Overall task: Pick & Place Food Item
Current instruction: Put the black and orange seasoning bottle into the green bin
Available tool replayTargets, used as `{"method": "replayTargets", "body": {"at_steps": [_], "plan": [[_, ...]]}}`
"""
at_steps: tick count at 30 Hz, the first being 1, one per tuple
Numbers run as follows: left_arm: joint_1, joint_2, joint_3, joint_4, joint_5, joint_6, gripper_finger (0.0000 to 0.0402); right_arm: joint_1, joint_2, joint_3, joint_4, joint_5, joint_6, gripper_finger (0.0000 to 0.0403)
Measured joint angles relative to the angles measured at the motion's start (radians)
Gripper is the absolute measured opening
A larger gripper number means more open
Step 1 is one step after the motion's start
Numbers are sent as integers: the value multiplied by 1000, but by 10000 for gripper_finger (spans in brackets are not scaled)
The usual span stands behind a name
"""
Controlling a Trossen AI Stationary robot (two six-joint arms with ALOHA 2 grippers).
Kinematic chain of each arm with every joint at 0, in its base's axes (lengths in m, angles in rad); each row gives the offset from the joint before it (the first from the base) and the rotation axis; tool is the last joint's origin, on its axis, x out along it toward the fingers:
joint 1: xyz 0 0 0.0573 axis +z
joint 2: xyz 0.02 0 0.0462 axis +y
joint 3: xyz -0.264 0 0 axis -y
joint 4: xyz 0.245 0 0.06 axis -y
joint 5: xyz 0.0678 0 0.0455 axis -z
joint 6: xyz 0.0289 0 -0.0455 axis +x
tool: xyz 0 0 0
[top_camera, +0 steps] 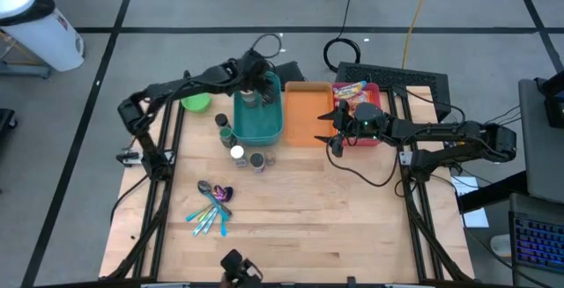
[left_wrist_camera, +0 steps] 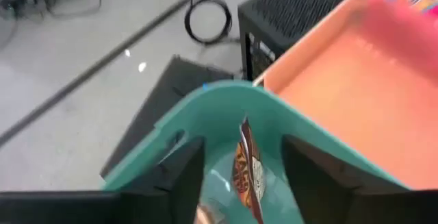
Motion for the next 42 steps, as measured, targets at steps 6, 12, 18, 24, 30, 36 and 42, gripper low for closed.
{"method": "replayTargets", "body": {"at_steps": [6, 12, 18, 24, 30, 36, 42], "plan": [[-8, -185, 1, -168, -16, -45, 270, 0, 0, 0, 0, 0, -4, 318], [-30, -285, 2, -558, 2, -228, 289, 0, 0, 0, -8, 0, -3, 318], [-89, -294, -15, -816, -22, -456, 281, 0, 0, 0, -10, 0, -2, 318], [-112, -294, -141, -779, 35, -513, 275, 0, 0, 0, -18, -3, -2, 318], [-51, -292, -274, -648, 127, -472, 289, 0, 0, 0, -21, -3, 13, 318], [-15, -293, -282, -620, 110, -450, 295, 0, 0, 0, -20, -3, 13, 318], [5, -293, -280, -627, 65, -450, 292, 0, 0, 0, -19, -3, 11, 318]]}}
